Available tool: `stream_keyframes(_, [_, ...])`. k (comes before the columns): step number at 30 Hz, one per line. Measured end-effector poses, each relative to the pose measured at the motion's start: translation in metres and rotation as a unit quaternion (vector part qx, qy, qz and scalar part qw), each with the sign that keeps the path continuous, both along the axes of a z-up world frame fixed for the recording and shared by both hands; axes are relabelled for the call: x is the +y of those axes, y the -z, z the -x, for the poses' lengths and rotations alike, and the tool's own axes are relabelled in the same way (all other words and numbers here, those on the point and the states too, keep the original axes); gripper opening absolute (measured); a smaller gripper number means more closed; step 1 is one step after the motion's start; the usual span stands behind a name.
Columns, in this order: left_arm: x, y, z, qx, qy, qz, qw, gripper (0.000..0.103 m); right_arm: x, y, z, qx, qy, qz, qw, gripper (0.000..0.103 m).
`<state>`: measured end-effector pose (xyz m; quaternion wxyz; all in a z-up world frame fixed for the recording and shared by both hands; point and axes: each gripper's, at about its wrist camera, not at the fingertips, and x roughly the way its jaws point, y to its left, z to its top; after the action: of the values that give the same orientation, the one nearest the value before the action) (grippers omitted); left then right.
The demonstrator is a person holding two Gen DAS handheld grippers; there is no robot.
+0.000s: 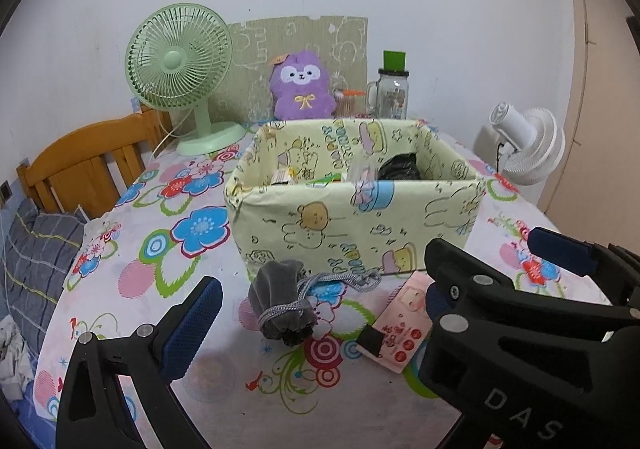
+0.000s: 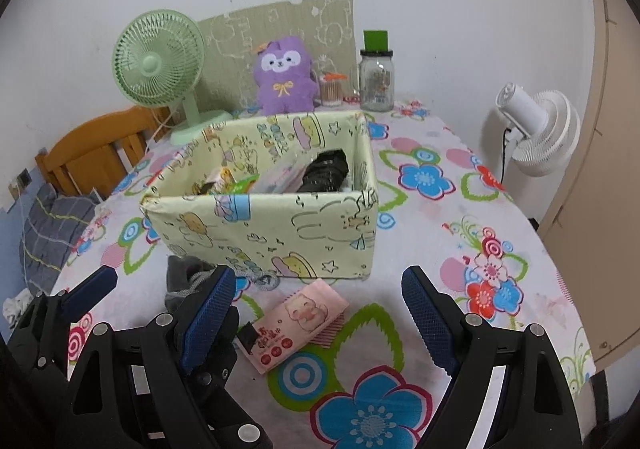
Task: Organize soft objects
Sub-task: 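Close the left tool on the grey pouch while the right tool grips the pink wipe pack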
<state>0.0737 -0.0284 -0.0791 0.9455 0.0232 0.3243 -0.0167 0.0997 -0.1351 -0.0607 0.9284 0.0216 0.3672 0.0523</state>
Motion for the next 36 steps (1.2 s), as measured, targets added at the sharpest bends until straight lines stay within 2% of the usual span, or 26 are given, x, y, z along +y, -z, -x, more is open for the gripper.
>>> stream_keyframes(6, [0.002,0.017,-0.008,0.023,-0.003,-0.001,0.9997,0.1,0.002,0.015,-0.007,0.025,0.0,0.0,1.0,0.087])
stream_keyframes(20, [0.015,0.037,-0.02,0.039,-0.027,-0.015,0.9988,0.097,0.006,0.042,-0.022,0.068,0.01,0.0,0.998,0.087])
stream_keyframes(27, [0.019,0.048,-0.025,0.058,-0.03,-0.029,0.9975,0.089,0.012,0.056,-0.028,0.086,0.01,0.0,0.996,0.087])
stream_keyframes(32, [0.021,0.054,-0.03,0.071,-0.031,-0.026,0.9966,0.082,0.015,0.063,-0.032,0.096,0.008,0.004,0.995,0.087])
stream_keyframes(34, [0.024,0.057,-0.034,0.082,-0.032,-0.019,0.9959,0.081,0.017,0.065,-0.033,0.1,0.007,0.003,0.995,0.085])
stream_keyframes(36, [0.026,0.058,-0.035,0.089,-0.032,-0.015,0.9954,0.081,0.019,0.068,-0.034,0.103,0.001,0.001,0.995,0.078])
